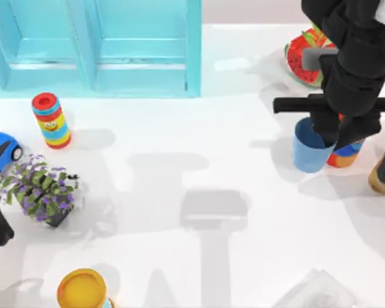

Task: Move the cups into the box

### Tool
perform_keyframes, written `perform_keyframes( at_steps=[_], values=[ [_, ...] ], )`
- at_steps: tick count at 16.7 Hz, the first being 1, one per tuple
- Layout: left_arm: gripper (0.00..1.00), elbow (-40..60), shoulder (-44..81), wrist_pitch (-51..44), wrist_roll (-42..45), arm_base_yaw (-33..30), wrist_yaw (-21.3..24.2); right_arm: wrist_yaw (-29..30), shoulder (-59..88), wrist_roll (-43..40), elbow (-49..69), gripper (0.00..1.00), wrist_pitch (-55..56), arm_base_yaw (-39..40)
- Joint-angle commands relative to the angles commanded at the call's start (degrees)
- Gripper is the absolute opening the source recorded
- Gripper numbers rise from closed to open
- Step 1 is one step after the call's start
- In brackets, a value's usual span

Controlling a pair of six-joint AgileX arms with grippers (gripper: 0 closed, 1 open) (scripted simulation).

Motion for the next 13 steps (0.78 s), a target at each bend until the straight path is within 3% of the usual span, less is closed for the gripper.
perform_keyframes(
  at_steps=[6,13],
  values=[
    [1.00,0.00,0.00,0.00,0.00,0.00,0.00,-2.59,-1.16,-8.44,6.06,0.00,3.43,-7.77],
    [1.00,0.00,0.00,0.00,0.00,0.00,0.00,-2.17,-0.11,-33.17,8.86,0.00,-0.04,-33.04]
  ],
)
